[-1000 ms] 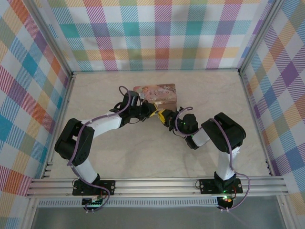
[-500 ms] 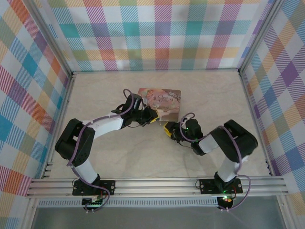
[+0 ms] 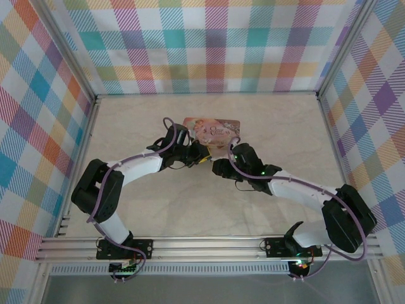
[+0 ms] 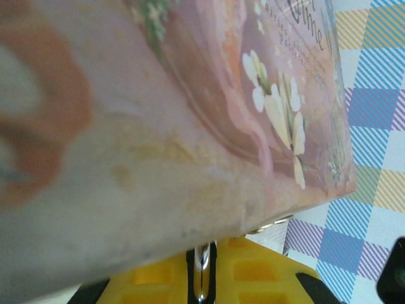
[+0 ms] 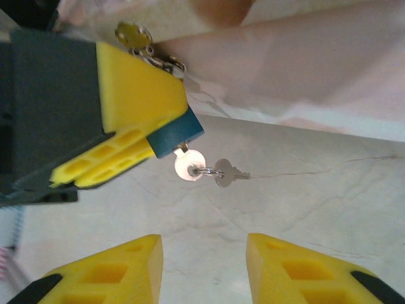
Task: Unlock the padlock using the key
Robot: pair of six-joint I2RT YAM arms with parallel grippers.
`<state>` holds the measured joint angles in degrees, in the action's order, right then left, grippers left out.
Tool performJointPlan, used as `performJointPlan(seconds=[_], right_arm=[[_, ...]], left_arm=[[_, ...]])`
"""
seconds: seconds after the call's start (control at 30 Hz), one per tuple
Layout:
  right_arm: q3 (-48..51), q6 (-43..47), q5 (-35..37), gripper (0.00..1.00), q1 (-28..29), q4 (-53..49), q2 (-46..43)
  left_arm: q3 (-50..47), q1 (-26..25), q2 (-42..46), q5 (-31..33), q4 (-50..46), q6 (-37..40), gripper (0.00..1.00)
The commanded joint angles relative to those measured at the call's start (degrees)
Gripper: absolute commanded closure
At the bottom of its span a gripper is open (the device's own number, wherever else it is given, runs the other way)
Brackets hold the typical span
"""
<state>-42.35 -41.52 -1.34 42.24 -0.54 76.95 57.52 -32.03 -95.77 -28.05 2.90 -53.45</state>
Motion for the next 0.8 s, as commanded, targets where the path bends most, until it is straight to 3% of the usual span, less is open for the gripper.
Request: performJointPlan(seconds=[0.0, 0.3, 0.77], right_arm=[[-4.08, 11.93, 6.42, 0.57, 1.57, -8.97, 1.94], [-10.68, 20.27, 10.1, 0.55, 2.83, -10.01, 7.78], [-16.42, 24.06, 10.95, 0.6, 3.81, -10.93, 13.0]], left_arm=[[1.29, 0.04, 2.69, -2.88, 1.32, 0.07, 0.88], [1.42, 0.13, 2.51, -3.5, 1.76, -0.69, 0.88], [1.47, 0.3, 2.87, -3.68, 1.76, -0.87, 0.88]])
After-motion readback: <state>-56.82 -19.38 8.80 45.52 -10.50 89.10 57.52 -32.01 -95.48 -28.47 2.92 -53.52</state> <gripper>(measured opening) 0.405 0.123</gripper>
